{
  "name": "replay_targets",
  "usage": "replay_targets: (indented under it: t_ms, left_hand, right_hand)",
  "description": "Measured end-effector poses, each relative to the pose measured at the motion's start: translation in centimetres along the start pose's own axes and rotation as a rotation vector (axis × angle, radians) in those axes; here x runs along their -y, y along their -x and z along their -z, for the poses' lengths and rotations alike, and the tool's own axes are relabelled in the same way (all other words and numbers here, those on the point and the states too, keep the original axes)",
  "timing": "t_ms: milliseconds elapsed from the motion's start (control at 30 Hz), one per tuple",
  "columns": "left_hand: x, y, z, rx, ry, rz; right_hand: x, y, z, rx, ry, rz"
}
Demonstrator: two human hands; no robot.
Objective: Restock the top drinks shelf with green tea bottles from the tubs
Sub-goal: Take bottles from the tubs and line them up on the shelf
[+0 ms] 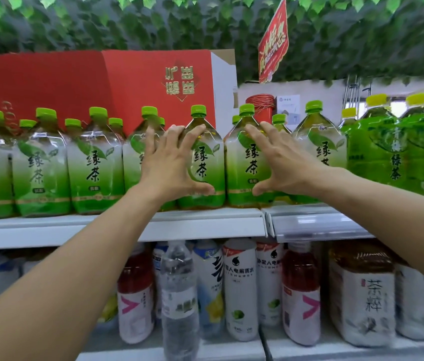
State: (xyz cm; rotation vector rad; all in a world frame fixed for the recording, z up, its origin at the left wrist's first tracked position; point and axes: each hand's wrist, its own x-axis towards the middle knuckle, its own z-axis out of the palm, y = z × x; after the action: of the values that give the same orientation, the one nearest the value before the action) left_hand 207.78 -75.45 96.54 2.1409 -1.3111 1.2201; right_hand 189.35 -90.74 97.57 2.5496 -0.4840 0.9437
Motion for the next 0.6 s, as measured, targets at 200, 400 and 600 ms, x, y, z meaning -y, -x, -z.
replay_targets:
  t_ms: [200,400,600]
  left_hand:
    - [-1.3,0.1,0.8,0.065,0.033,0.07]
    - [-6.7,-1.6,1.0,-0.037,0.14,-0.053]
    - [-7.8,-3.6,0.4,0.096,0.062,-0.104]
  right_hand:
    - [-4.0,3.0,1.5,-0.336,-0.206,-0.088]
    - [-8.0,6.4,-1.2,-0.202,-0.902,-0.583]
    - [-8.6,5.9,-2.4,-0.136,-0.943,-0.558]
